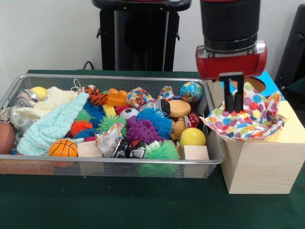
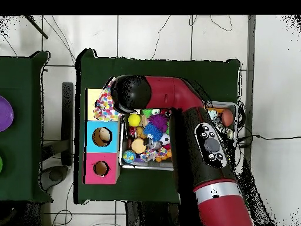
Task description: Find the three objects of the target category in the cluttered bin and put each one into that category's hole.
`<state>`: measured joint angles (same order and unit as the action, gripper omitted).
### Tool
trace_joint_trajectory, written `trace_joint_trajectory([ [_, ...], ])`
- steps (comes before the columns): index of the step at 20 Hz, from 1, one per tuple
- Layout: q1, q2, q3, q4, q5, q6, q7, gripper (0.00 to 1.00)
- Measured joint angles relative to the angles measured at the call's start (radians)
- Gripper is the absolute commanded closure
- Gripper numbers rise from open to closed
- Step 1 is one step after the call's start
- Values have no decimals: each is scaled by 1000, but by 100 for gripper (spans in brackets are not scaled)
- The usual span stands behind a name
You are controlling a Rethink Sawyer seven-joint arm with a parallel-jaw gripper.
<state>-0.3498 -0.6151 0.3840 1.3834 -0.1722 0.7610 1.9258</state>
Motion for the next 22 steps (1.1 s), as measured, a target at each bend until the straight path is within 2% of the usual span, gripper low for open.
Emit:
trace_joint_trajectory([
  [10, -23, 40, 29, 0, -38, 0, 0, 100],
  [22, -13, 27, 31, 0, -60, 0, 0, 100],
])
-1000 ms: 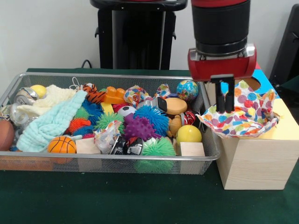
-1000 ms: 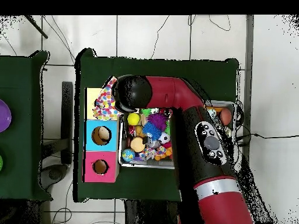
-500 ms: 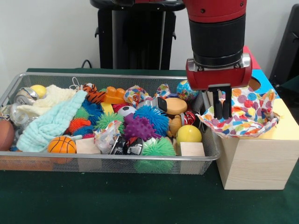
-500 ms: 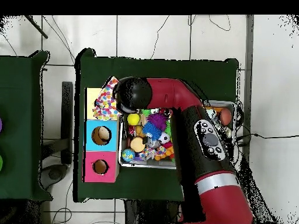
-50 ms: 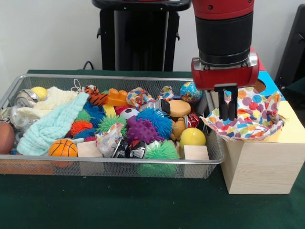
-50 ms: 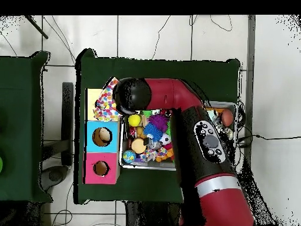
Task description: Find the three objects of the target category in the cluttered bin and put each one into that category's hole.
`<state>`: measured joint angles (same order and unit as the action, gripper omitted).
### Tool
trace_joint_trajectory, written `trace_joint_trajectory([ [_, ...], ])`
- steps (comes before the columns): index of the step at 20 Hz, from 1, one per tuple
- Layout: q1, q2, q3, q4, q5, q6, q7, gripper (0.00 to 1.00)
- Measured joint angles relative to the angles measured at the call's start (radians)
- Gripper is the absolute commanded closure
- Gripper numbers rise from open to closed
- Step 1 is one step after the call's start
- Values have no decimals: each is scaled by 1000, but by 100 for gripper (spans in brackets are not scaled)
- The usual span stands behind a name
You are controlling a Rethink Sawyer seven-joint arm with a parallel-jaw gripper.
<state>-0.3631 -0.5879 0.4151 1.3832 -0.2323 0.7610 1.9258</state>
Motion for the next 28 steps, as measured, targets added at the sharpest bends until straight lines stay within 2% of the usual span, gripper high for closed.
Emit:
trace_joint_trajectory([
  [12, 40, -6, 0, 0, -7, 0, 0, 100],
  [28, 41, 27, 0, 0, -13, -14, 0, 100],
])
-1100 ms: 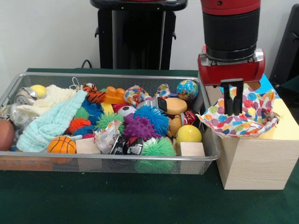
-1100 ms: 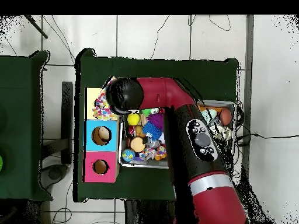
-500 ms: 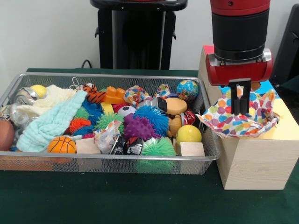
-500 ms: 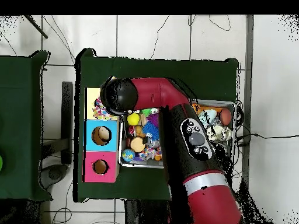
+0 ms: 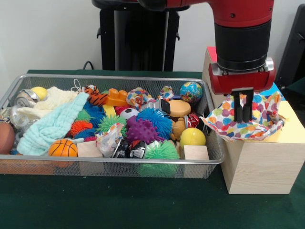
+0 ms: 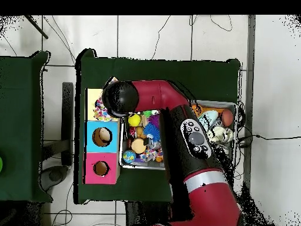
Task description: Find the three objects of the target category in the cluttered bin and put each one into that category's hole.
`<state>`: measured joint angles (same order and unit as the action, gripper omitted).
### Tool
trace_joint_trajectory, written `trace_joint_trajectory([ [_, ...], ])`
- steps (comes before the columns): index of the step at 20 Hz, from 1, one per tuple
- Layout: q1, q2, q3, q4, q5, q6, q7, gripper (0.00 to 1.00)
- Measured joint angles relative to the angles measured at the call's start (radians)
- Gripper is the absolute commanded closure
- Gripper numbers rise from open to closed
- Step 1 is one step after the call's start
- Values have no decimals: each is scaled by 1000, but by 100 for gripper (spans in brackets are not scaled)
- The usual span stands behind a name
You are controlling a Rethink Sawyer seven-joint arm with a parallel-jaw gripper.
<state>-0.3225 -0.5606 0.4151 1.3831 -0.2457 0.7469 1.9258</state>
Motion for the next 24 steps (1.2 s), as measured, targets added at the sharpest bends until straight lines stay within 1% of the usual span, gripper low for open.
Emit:
trace_joint_trajectory([
  [6, 0, 25, 0, 0, -3, -38, 0, 100],
  [9, 0, 30, 0, 0, -3, -40, 0, 100],
  [24, 10, 10, 0, 2, -3, -40, 0, 100],
])
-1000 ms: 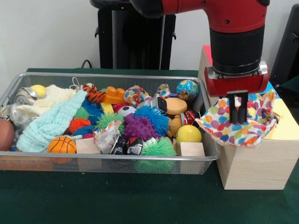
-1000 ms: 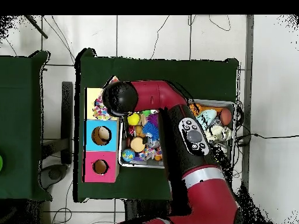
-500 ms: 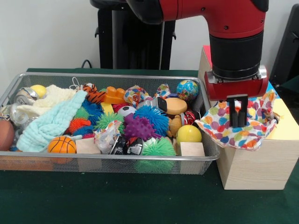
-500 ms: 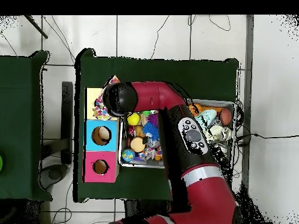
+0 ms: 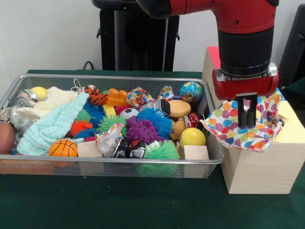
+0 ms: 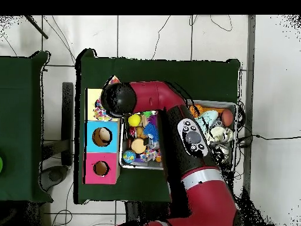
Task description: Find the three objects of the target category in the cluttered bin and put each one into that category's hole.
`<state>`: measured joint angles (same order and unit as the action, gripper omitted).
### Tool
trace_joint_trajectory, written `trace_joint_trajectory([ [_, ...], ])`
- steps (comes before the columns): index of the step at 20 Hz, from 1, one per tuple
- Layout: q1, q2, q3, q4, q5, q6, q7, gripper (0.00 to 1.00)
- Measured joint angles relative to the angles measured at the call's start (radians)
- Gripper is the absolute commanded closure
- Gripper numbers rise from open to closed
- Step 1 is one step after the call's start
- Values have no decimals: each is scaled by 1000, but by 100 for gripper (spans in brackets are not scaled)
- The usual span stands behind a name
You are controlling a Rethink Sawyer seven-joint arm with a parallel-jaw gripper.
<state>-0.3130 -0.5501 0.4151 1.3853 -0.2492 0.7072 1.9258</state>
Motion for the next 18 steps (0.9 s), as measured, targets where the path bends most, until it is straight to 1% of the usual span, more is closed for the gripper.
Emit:
trace_joint_trajectory([
  [18, 48, -9, 0, 40, 0, -22, 0, 100],
])
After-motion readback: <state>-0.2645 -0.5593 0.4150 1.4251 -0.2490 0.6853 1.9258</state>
